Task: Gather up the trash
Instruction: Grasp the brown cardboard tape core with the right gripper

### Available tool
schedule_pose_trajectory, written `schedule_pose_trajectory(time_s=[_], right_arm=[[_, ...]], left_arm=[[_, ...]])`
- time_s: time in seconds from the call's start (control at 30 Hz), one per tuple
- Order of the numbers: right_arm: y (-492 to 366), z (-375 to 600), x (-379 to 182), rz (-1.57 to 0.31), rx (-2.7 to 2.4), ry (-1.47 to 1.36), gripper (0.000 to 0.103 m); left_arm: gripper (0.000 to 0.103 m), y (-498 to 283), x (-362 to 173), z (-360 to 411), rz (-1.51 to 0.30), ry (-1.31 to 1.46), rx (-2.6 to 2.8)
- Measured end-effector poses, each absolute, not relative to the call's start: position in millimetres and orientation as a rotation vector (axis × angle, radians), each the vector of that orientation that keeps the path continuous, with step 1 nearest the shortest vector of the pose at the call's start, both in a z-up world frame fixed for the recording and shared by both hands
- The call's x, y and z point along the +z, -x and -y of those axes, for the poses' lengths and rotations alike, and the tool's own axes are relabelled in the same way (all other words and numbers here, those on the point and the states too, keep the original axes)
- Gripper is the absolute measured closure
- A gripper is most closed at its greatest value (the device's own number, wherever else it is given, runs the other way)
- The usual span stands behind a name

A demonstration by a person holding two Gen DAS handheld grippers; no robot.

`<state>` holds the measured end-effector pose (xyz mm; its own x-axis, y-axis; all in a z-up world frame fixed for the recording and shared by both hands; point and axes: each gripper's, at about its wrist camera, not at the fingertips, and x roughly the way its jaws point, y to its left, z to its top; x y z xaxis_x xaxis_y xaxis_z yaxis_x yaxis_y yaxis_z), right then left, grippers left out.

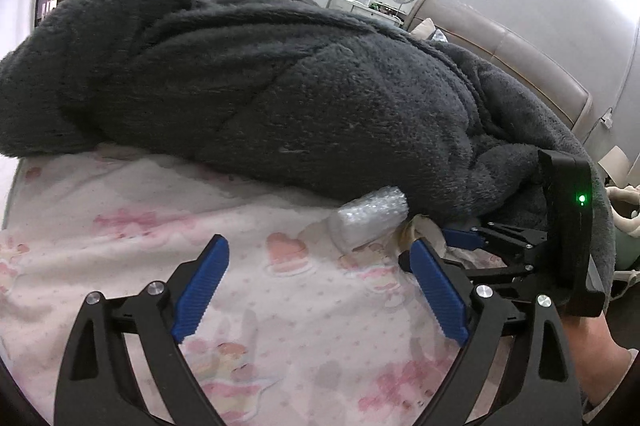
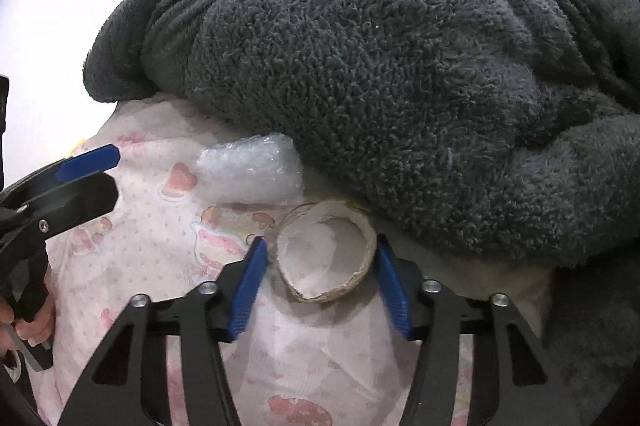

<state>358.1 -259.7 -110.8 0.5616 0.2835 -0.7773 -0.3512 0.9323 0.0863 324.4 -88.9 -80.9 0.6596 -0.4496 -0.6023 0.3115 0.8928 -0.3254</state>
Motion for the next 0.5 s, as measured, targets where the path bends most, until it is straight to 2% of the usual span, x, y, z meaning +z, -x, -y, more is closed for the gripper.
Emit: schedule_pose_trajectory(time_s=[0.07, 0.5], right_arm=[[-359, 263, -109, -0.899, 0.382, 0.07, 0.056], [-344, 311, -77, -0.855, 0.416, 0.051, 0.056]], left_arm=[[0.009, -327, -81, 95, -0.735, 0.202, -0.445], [0.009, -344, -91, 126, -0.77, 0.228, -0.457]])
